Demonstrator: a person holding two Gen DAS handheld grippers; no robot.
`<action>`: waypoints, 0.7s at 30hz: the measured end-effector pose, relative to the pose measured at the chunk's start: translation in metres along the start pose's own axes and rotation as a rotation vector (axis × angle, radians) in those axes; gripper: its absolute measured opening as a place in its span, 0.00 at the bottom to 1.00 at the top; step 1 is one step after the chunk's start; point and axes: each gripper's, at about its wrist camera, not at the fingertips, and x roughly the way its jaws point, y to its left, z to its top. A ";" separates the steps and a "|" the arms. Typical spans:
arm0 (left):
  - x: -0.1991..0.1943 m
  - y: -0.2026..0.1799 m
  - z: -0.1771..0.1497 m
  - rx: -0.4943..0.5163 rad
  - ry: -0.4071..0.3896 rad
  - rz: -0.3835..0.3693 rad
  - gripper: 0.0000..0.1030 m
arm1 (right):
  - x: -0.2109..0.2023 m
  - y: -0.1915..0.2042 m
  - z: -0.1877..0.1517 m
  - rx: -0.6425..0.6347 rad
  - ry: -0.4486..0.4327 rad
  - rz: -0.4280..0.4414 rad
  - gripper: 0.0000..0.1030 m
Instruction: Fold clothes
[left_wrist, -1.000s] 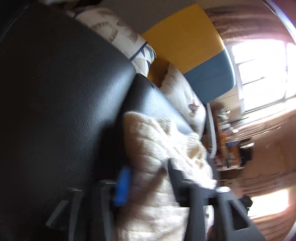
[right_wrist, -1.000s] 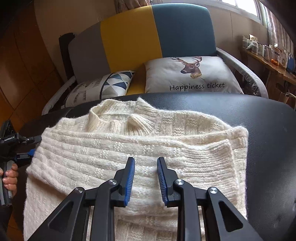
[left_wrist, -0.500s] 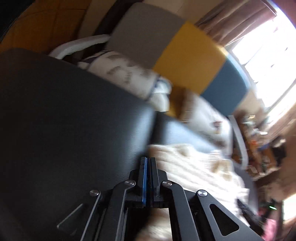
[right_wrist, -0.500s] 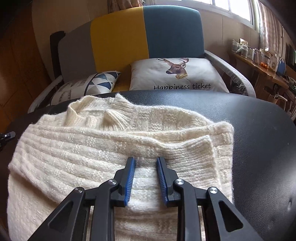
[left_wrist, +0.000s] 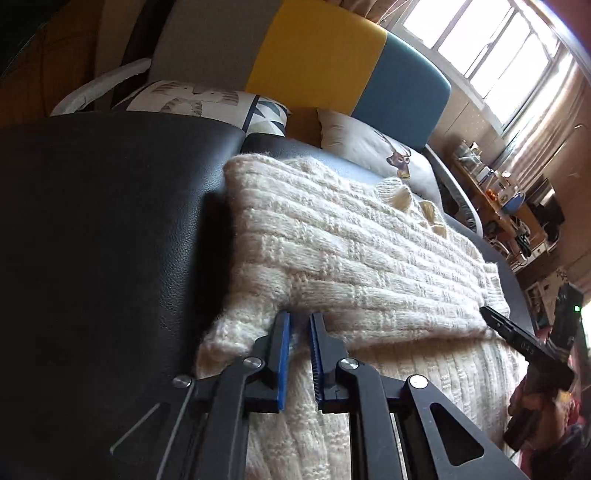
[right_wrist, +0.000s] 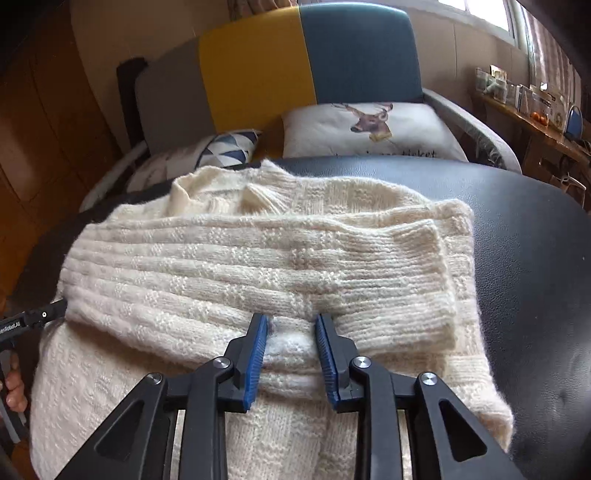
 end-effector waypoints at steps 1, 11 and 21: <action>-0.004 -0.004 0.003 0.001 -0.004 -0.007 0.13 | -0.001 -0.003 -0.001 0.016 -0.006 0.019 0.27; -0.013 -0.024 0.066 -0.007 -0.129 -0.049 0.33 | -0.003 -0.034 0.054 0.050 -0.035 0.009 0.27; 0.044 -0.002 0.054 0.011 -0.070 0.103 0.34 | 0.018 -0.089 0.040 0.187 -0.085 0.074 0.24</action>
